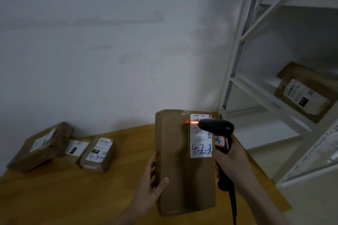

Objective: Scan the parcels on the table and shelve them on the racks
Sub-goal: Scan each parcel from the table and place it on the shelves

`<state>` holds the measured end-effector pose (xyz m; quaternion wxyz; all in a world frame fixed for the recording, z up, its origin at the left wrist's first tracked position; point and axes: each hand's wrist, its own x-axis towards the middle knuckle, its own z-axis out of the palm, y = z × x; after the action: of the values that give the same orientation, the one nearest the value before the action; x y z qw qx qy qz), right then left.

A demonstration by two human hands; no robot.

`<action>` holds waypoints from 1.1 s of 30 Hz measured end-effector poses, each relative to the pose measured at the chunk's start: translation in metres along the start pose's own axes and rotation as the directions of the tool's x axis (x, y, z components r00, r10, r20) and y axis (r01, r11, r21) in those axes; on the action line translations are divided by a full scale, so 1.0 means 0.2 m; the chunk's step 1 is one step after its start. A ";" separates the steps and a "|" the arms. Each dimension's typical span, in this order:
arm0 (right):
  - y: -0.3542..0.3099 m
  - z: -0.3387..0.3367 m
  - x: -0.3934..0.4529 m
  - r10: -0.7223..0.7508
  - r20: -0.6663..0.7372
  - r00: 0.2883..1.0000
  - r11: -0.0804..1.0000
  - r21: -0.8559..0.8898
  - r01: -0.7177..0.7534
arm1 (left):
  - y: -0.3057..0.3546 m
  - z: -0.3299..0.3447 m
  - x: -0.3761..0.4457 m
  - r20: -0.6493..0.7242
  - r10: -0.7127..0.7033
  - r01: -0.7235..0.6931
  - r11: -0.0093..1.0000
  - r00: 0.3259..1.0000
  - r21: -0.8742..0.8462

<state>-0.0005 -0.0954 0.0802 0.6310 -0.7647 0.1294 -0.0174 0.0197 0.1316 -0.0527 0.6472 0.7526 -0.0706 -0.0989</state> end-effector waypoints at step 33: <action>1.58 0.44 0.64 0.549 0.079 0.832 0.775 -0.420 -0.472 | -0.16 -0.56 -0.10 -0.112 -0.083 0.076 0.995 0.990 -0.063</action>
<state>0.0842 -0.0928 -0.2617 0.4596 -0.8061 0.2705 0.2566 0.0271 0.2482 -0.0680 0.6674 0.7400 -0.0005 -0.0831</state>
